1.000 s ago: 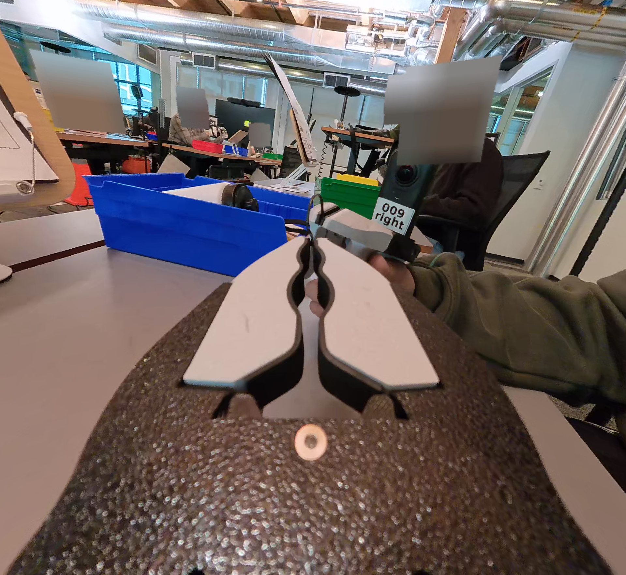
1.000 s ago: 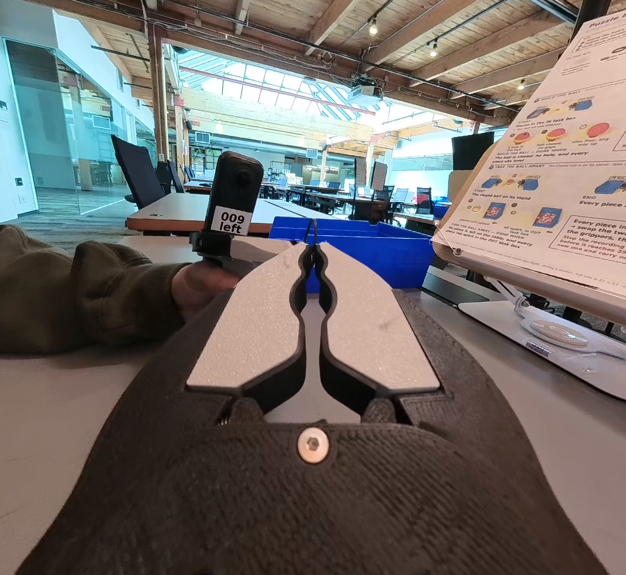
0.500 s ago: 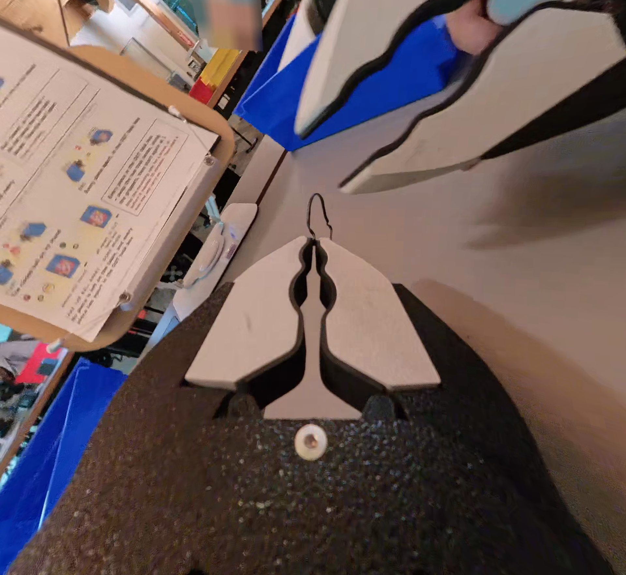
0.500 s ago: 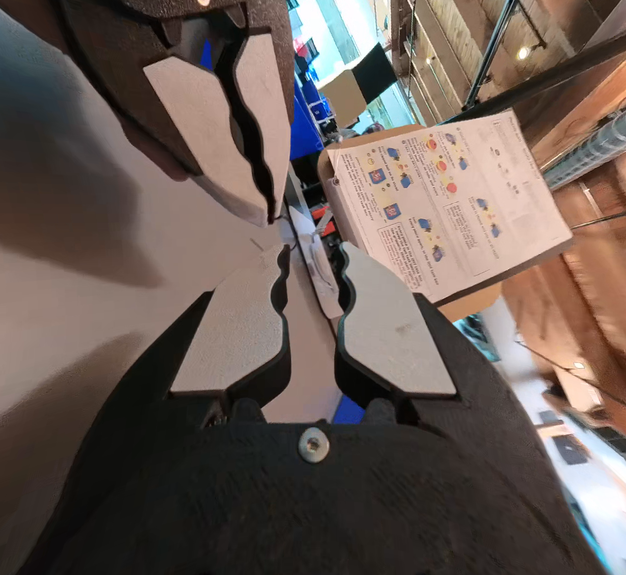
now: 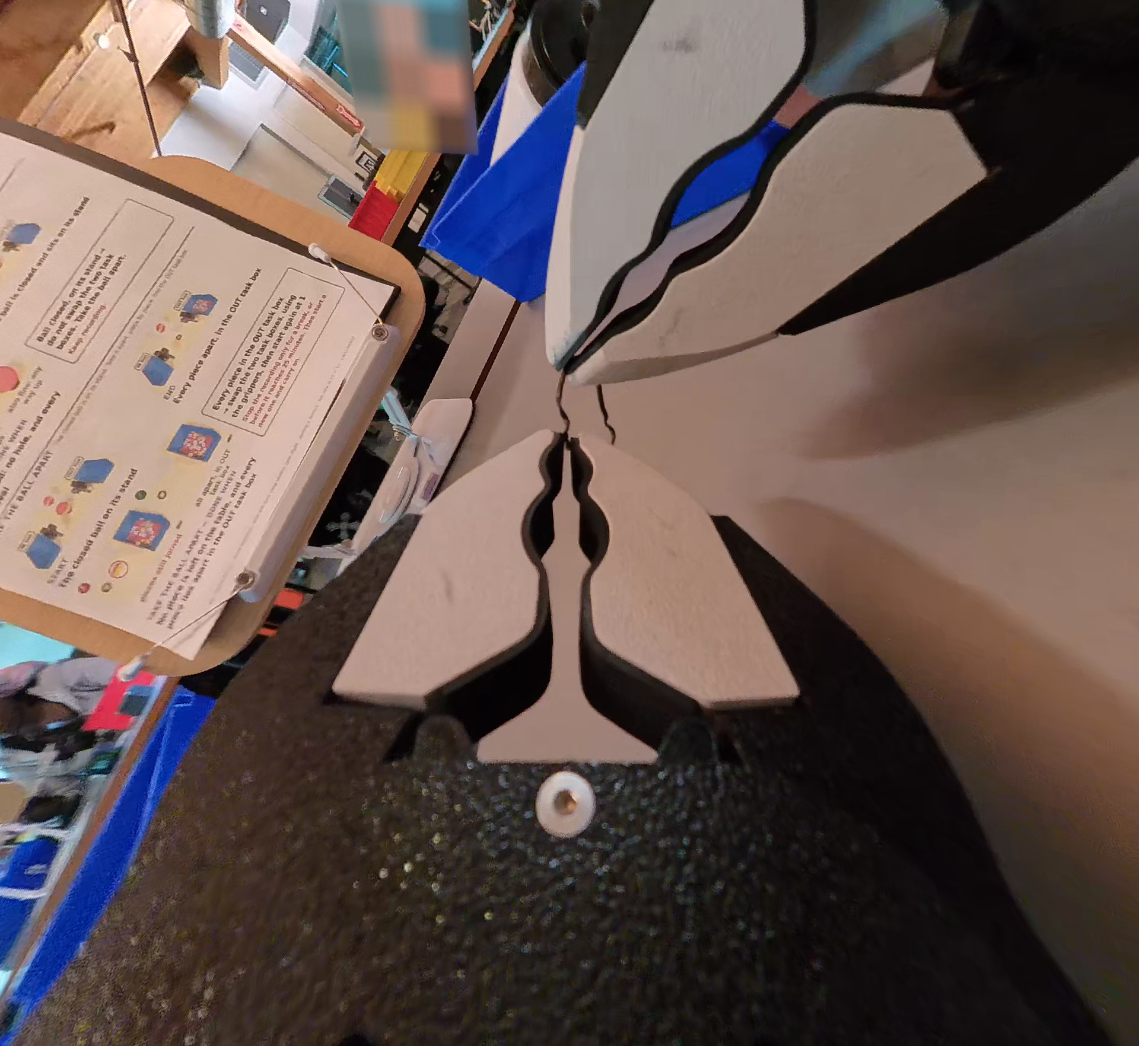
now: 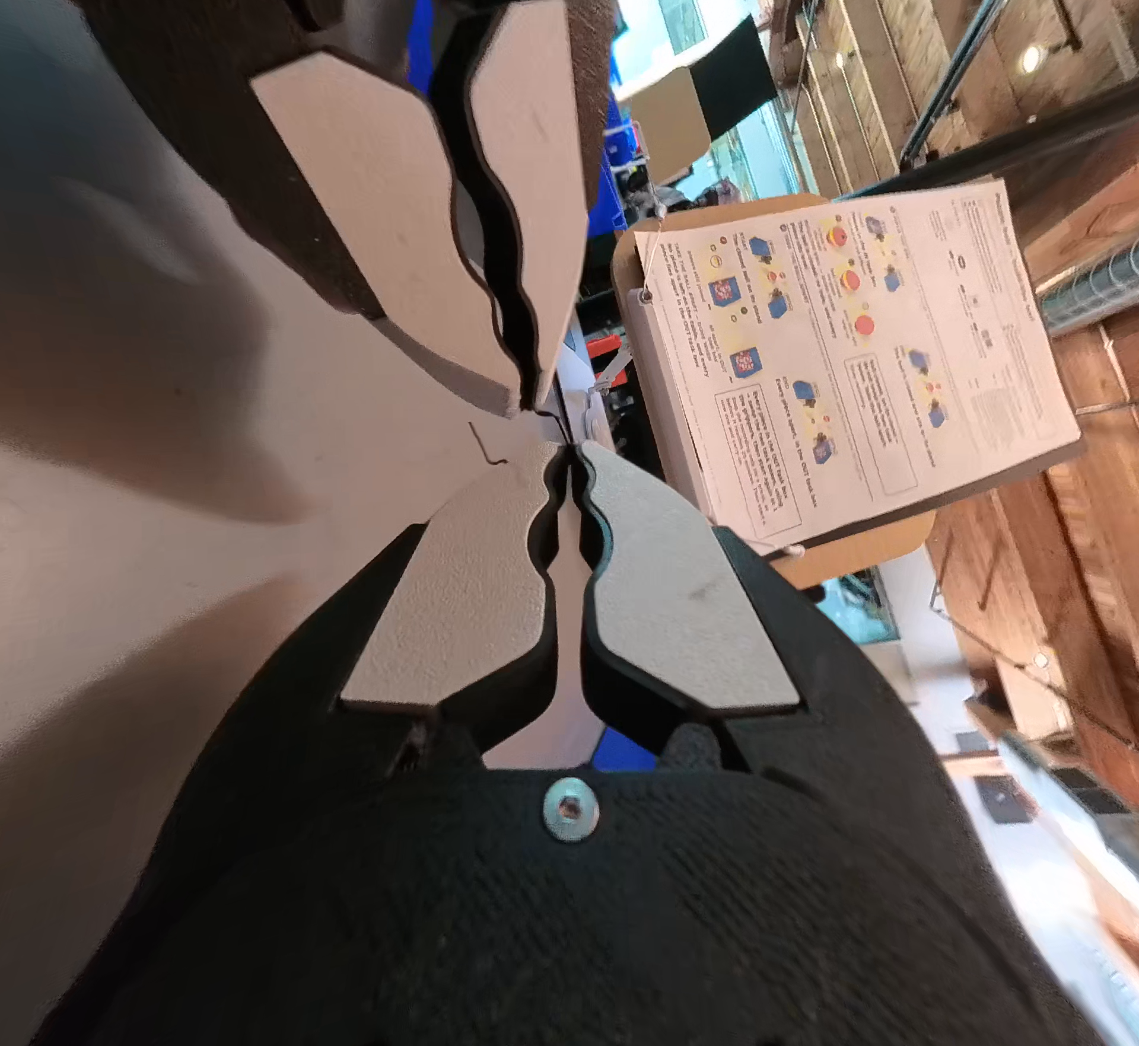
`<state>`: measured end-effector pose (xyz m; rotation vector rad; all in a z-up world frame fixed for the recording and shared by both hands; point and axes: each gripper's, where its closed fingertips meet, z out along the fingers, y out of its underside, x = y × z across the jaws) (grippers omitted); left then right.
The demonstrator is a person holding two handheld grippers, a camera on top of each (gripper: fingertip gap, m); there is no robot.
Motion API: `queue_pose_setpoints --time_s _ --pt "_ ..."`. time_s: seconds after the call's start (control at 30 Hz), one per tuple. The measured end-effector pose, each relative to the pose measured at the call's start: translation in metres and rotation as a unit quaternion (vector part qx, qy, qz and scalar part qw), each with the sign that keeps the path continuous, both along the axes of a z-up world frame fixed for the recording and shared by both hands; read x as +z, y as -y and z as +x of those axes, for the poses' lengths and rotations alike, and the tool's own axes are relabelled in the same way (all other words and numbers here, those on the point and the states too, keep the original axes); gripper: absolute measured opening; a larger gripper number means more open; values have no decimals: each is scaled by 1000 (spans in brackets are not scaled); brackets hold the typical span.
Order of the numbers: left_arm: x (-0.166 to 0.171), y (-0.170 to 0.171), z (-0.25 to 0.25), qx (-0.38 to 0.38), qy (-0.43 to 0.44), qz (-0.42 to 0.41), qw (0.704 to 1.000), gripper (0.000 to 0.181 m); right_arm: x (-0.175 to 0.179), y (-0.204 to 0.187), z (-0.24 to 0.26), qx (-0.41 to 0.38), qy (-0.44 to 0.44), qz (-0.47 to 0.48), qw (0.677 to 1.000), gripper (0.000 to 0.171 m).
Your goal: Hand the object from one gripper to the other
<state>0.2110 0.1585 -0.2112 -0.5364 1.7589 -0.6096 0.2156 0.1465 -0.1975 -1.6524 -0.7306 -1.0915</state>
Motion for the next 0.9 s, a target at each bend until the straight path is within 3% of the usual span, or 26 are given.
queue_pose_setpoints --time_s 0.17,0.3,0.43,0.53,0.67,0.9 --pt "13 4 -2 -36 -5 -185 982 24 20 7 13 -1 -178 106 978 1" --pt "29 11 -6 -96 -23 -382 919 26 38 13 18 39 -334 194 922 1" --pt "42 20 -10 -144 -29 -495 856 21 46 11 7 96 -413 227 877 1" --pt "45 22 -11 -156 -34 -525 836 19 52 8 -9 144 -423 233 864 1" --pt "46 24 -13 -165 -29 -520 837 10 55 6 -16 166 -450 241 844 0" --pt "49 26 -16 -175 -20 -509 843 7 53 5 -15 165 -450 237 845 1"
